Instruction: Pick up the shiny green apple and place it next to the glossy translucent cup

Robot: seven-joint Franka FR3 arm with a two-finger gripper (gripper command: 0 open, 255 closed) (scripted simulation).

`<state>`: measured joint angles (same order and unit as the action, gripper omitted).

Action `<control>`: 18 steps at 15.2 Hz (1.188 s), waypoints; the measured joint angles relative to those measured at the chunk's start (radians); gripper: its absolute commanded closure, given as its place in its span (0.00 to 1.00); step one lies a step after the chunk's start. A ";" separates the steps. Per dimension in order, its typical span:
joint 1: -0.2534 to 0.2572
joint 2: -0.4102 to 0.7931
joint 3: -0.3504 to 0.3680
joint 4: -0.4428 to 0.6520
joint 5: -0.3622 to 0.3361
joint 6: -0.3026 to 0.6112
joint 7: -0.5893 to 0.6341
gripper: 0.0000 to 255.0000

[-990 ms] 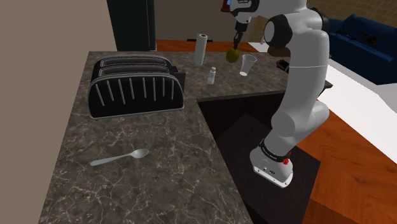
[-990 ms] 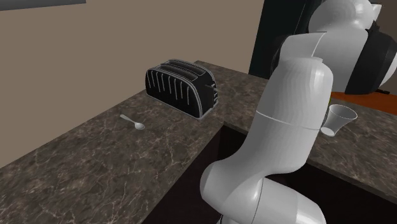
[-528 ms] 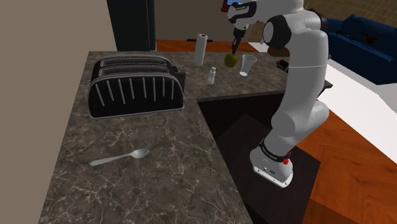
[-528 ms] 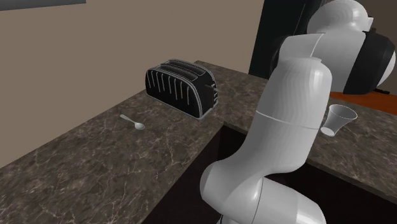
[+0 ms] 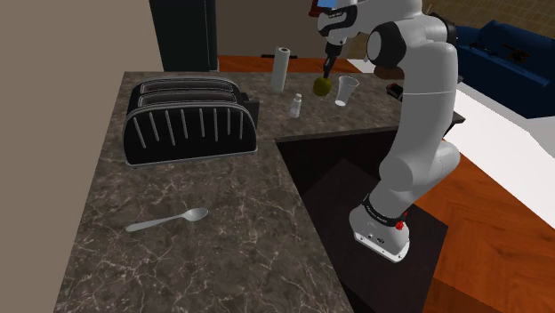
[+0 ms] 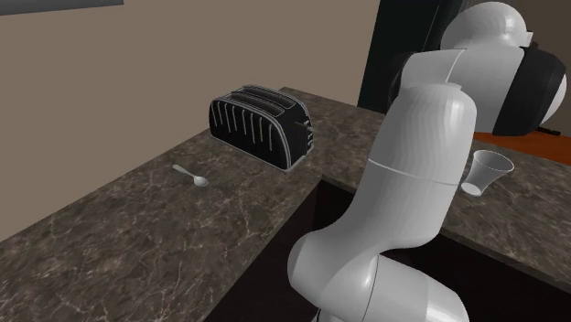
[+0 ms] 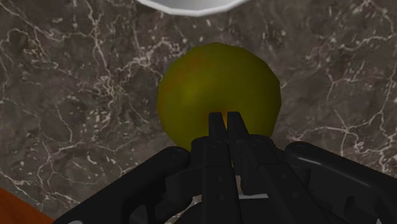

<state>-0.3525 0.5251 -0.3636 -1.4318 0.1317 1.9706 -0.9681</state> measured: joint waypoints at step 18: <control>0.001 -0.028 -0.006 0.086 -0.011 -0.112 0.008 0.00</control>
